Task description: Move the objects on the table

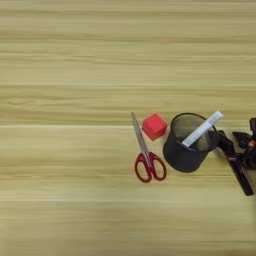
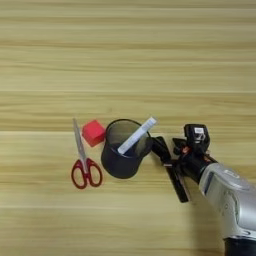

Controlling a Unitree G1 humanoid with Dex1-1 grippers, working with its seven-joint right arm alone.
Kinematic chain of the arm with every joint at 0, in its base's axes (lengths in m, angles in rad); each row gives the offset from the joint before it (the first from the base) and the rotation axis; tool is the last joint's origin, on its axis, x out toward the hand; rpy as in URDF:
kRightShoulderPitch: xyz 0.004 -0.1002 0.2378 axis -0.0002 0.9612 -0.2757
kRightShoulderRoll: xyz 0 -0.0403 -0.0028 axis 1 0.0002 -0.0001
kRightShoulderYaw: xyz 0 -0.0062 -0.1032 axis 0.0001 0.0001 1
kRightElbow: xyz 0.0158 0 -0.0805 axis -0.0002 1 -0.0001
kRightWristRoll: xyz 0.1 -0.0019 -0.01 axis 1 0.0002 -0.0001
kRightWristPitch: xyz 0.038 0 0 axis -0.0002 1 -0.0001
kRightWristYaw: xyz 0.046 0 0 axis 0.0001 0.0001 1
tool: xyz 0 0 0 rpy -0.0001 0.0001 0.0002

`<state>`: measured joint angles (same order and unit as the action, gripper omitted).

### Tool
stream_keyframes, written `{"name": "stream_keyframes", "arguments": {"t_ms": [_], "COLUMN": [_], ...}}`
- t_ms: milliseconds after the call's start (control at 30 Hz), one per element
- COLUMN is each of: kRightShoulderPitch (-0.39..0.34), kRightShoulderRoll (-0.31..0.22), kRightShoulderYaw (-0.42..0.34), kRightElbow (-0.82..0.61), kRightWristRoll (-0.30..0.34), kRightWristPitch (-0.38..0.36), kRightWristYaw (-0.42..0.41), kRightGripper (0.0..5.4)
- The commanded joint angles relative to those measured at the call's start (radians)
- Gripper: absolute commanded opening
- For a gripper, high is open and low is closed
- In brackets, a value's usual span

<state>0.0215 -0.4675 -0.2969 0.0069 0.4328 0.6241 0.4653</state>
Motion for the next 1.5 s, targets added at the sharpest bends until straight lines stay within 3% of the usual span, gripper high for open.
{"name": "stream_keyframes", "arguments": {"t_ms": [33, 267, 733, 1133, 1500], "kRightShoulderPitch": [-0.038, -0.037, -0.065, -0.110, -0.057], "kRightShoulderRoll": [-0.027, -0.024, 0.000, 0.024, 0.067], "kRightShoulderYaw": [-0.024, -0.032, -0.093, -0.207, -0.265], "kRightElbow": [-0.042, -0.050, -0.045, -0.089, -0.266], "kRightWristRoll": [-0.006, -0.004, 0.014, 0.072, 0.198], "kRightWristPitch": [-0.023, -0.022, -0.042, -0.064, -0.020], "kRightWristYaw": [-0.009, -0.009, -0.041, -0.072, -0.092], "kRightGripper": [4.87, 5.37, 5.37, 5.37, 5.37]}}
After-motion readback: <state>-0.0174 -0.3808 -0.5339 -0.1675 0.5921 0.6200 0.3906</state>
